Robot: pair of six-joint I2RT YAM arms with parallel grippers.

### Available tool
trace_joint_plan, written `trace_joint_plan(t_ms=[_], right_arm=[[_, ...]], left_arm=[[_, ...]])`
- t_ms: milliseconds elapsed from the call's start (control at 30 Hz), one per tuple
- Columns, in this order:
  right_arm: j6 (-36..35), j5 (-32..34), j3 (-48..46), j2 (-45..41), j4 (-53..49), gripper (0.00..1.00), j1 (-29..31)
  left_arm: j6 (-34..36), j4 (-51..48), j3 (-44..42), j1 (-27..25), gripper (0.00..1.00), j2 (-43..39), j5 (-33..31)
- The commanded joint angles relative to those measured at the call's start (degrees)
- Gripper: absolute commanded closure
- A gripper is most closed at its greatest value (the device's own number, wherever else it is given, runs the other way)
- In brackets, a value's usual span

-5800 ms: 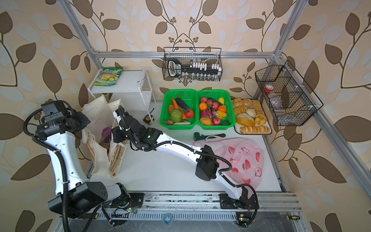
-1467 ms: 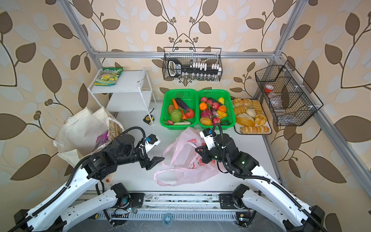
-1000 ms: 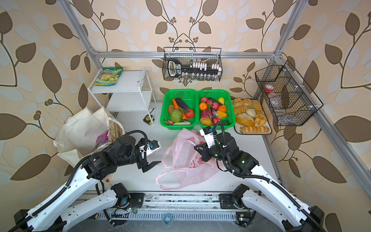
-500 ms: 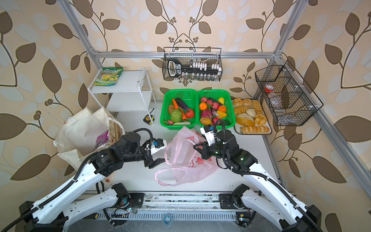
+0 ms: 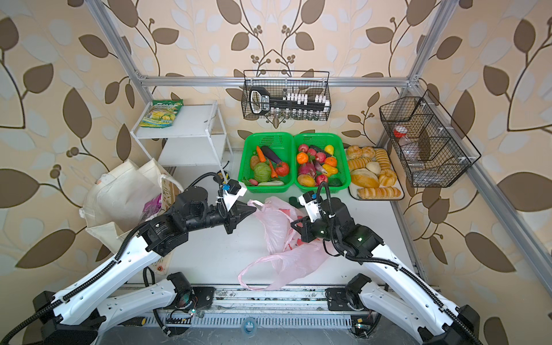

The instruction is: Place the mixed food into the grocery bags and tie them

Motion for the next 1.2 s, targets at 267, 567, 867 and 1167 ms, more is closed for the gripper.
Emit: trace_joint_plan(t_ms=[267,567,867,1167], right_arm=[[6.75,14.88,9.72,6.26,-9.03,0.45,5.15],[24.74,42.74,5.28,0.81,-0.97,0.23,22.62],[43.42,62.98,8.84,10.68,-8.93,0.21,36.40],[44.12,65.26,8.84,9.32,-9.19,1.00,38.31]], left_arm=[[-24.46,9.77,5.43,-0.48,1.00,5.57,5.05],[-31.10,9.22,8.14,-0.48,1.00,5.72,1.49],[-33.41,10.00,8.94,-0.47,1.00,5.48,0.95],[-35.24,-0.29,9.57,-0.43,1.00,4.68,-14.07]])
